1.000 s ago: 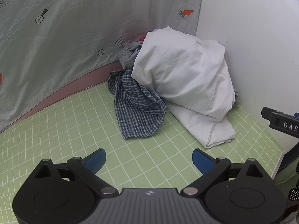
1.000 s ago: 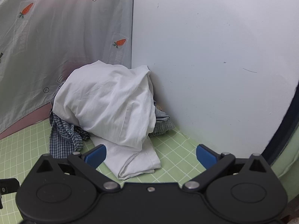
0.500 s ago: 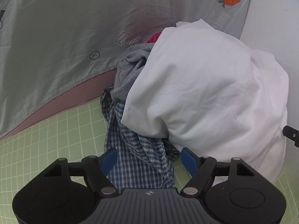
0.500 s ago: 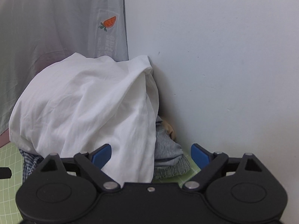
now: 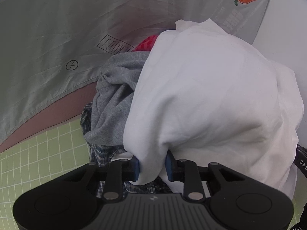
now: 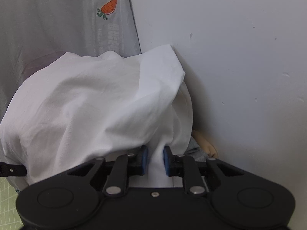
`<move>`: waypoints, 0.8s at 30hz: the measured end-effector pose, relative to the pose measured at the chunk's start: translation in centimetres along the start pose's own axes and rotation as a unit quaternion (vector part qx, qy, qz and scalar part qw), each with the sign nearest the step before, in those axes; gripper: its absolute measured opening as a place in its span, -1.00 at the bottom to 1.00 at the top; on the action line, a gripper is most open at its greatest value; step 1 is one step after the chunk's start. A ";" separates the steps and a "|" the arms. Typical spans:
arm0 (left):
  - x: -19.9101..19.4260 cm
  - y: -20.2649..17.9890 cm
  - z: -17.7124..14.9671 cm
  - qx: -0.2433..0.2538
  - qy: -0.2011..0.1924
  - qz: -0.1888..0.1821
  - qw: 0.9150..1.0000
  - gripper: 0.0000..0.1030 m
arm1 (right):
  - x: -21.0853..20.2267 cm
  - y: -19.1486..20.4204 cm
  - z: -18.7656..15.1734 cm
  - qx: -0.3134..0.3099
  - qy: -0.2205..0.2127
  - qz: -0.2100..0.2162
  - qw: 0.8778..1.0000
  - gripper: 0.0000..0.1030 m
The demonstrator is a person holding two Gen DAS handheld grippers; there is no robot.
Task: Fold clothes
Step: 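Pull the white trousers out of the pile with both grippers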
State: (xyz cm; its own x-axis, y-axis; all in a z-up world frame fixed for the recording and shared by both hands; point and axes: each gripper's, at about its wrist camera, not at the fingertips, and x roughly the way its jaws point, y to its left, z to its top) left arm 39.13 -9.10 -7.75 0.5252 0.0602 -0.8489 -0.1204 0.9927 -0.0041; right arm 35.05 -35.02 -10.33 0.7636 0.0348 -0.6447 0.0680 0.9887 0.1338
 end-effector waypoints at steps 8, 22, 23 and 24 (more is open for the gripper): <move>-2.9 0.5 -2.5 -0.015 -0.022 -0.007 1.000 -0.73 | -5.2 -0.5 -1.3 -0.010 -0.028 0.003 1.000 -0.95; -15.3 4.1 -13.8 -0.041 -0.101 -0.012 0.994 -0.76 | -18.0 0.9 -4.9 -0.034 -0.068 0.054 0.996 -0.96; -16.3 5.0 -15.0 -0.047 -0.105 -0.013 0.993 -0.76 | -18.7 1.3 -5.4 -0.036 -0.069 0.059 0.995 -0.96; -17.0 5.8 -15.9 -0.052 -0.108 -0.015 0.993 -0.76 | -19.6 1.7 -6.0 -0.037 -0.069 0.065 0.995 -0.96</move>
State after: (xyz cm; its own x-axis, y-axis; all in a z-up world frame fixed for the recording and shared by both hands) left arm 16.09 -5.99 -1.75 0.6966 0.0635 -0.7147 -0.1831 0.9788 -0.0915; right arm 16.34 -33.11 -2.01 0.8437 0.1479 -0.5160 -0.0810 0.9854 0.1500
